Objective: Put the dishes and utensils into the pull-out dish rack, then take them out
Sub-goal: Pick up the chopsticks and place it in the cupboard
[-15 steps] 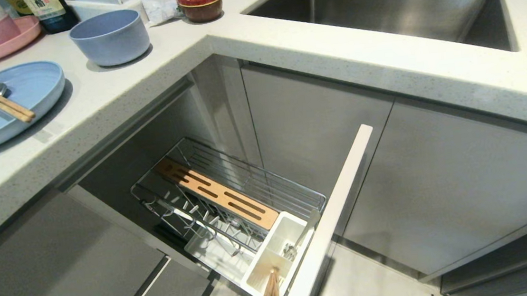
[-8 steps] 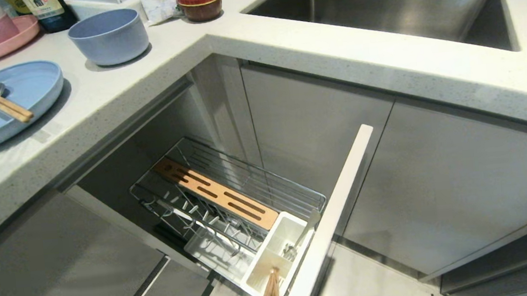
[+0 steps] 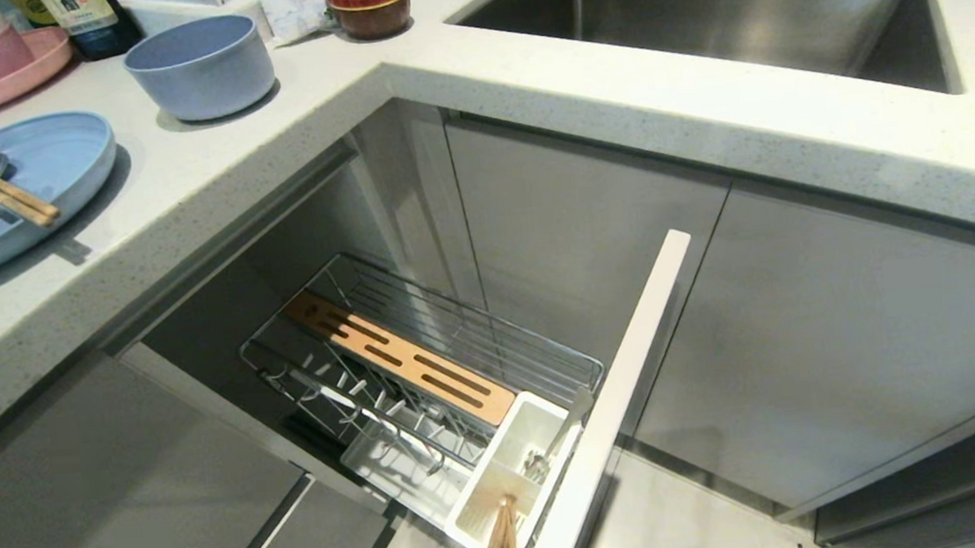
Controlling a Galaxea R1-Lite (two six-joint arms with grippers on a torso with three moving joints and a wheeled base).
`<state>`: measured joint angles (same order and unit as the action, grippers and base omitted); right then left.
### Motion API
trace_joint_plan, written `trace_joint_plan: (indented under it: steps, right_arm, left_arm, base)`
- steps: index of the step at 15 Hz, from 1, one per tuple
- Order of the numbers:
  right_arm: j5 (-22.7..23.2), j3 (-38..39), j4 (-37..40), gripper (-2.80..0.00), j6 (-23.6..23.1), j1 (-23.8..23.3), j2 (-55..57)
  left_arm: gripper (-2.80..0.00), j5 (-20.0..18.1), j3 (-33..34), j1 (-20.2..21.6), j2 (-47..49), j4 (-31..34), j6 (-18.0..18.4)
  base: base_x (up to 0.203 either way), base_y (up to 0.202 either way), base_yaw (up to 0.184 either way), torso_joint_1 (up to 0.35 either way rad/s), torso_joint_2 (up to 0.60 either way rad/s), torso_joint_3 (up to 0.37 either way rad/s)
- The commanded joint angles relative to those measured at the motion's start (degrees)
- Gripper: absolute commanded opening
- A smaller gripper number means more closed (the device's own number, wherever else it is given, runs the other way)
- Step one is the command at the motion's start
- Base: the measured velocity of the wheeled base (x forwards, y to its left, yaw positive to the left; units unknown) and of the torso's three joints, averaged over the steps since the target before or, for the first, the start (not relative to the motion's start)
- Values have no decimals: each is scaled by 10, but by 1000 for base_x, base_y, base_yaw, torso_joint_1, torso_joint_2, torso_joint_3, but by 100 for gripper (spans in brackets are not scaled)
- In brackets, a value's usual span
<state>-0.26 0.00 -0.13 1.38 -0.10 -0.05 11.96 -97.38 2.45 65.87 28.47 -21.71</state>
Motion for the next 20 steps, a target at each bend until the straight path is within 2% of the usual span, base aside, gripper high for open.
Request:
trace_joint_plan:
  steps: [1, 2, 6, 8, 14, 15, 20]
  right_arm:
    - [0, 1, 0, -280, 0, 0, -1]
    - [0, 1, 0, -280, 0, 0, -2]
    - [0, 1, 0, -280, 0, 0, -2]
    - [0, 1, 0, -280, 0, 0, -2]
    - [0, 1, 0, -280, 0, 0, -1]
    - [0, 1, 0, -280, 0, 0, -2]
    - [0, 1, 0, -280, 0, 0, -1]
  left_arm:
    - [-280, 8, -81, 0, 61, 128, -53]
    - [-280, 19, -91, 0, 77, 150, -68]
    - [-280, 60, -99, -4, 114, 169, -85]
    - [-280, 64, -112, -13, 131, 199, -95]
    - [-280, 66, -117, -34, 151, 227, -111]
    - [0, 67, -118, -35, 152, 227, -111]
    - [0, 68, -118, -43, 156, 227, -111]
  base:
    - [0, 0, 0, 0, 0, 0]
    - [0, 0, 0, 0, 0, 0]
    - [0, 0, 0, 0, 0, 0]
    - [0, 0, 0, 0, 0, 0]
    - [0, 0, 0, 0, 0, 0]
    - [0, 0, 0, 0, 0, 0]
    - [0, 0, 0, 0, 0, 0]
